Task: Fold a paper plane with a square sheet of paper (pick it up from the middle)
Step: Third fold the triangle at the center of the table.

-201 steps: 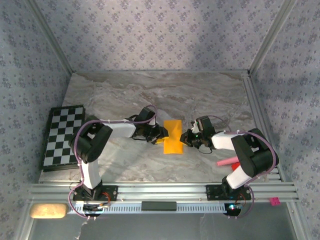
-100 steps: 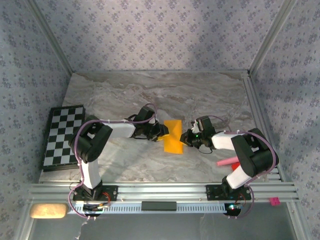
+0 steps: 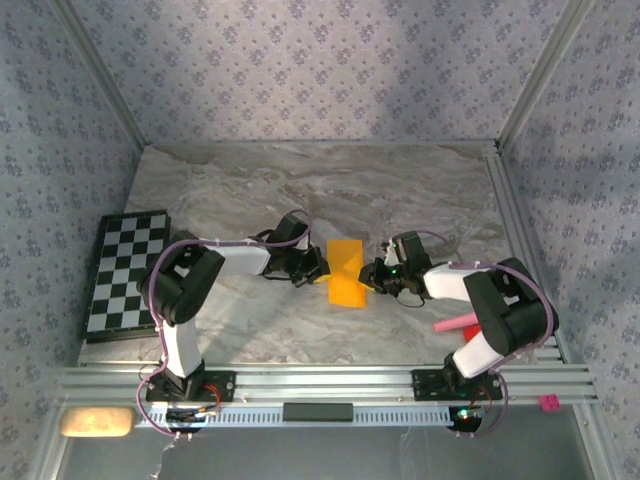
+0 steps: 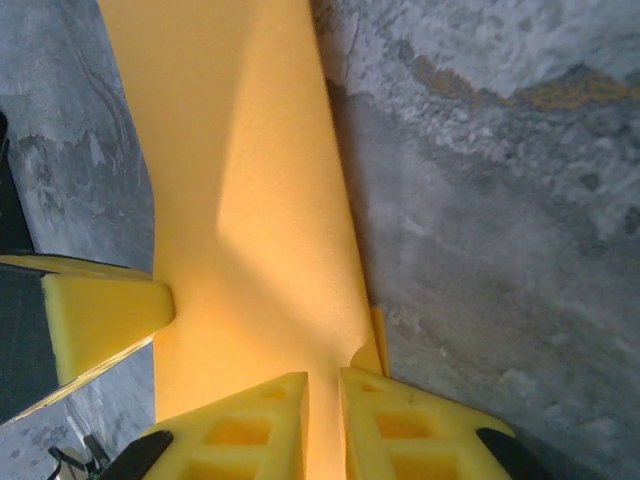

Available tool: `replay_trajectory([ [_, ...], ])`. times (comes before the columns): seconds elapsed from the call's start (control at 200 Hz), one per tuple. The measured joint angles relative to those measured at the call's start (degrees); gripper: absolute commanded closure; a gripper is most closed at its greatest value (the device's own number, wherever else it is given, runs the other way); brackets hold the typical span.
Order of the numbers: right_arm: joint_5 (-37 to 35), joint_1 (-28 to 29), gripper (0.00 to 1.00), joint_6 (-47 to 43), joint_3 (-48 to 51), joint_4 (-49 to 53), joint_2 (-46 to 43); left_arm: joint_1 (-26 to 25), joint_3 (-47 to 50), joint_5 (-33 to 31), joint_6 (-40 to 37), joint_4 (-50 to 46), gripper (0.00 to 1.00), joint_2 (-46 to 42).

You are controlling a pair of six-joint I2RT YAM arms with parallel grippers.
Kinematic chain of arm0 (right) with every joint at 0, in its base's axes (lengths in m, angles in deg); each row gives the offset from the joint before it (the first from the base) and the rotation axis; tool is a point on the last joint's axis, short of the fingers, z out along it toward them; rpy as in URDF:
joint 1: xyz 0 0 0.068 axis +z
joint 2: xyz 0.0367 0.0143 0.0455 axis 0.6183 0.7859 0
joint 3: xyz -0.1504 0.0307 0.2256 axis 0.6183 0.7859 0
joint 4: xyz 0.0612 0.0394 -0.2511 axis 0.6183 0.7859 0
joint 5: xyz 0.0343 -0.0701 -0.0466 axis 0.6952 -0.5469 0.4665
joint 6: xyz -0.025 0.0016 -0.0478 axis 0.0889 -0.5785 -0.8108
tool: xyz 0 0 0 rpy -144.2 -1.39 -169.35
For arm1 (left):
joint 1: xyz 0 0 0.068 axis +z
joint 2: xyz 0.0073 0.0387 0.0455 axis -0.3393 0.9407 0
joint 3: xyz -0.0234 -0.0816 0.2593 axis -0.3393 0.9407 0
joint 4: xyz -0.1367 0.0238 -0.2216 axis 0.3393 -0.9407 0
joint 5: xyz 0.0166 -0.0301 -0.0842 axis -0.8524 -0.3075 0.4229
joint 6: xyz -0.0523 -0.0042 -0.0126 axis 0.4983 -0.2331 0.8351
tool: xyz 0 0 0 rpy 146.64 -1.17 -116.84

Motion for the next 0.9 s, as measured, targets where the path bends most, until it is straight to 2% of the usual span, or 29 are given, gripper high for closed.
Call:
replay_trajectory([
  [0.12, -2.0, 0.0, 0.7, -0.9, 0.2, 3.1, -3.3, 0.0, 0.0, -0.1, 0.6, -0.4, 0.93, -0.1],
  [0.2, -3.0, 0.0, 0.56, -1.7, 0.5, 5.3, -6.9, 0.0, 0.0, -0.2, 1.0, -1.3, 0.93, -0.5],
  [0.325, -4.1, -0.4, 0.4, -3.4, 0.7, 7.9, -13.6, 0.0, 0.0, -0.3, 1.2, -2.4, 0.93, -1.8],
  [0.53, -7.0, 1.2, 0.37, -8.7, 0.7, 11.6, -23.0, 0.0, 0.1, -0.5, 1.6, -4.2, 0.92, -3.8],
  [0.62, -11.8, 6.1, 0.35, -14.3, 0.8, 12.1, -27.0, 0.0, 0.2, -0.5, 1.9, -4.5, 0.92, -4.3],
  [0.675, -15.3, 10.5, 0.3, -18.1, 1.1, 11.8, -29.4, 0.2, 0.2, -0.4, 2.0, -4.6, 0.92, -4.5],
  [0.775, -22.2, 19.7, 0.3, -26.5, 2.6, 10.2, -32.1, 0.4, 0.2, -0.5, 2.1, -4.8, 0.92, -4.5],
  [0.9, -28.9, 29.3, 0.34, -36.0, 4.2, 8.5, -31.3, 0.4, 0.2, -0.5, 2.4, -4.8, 0.92, -4.5],
])
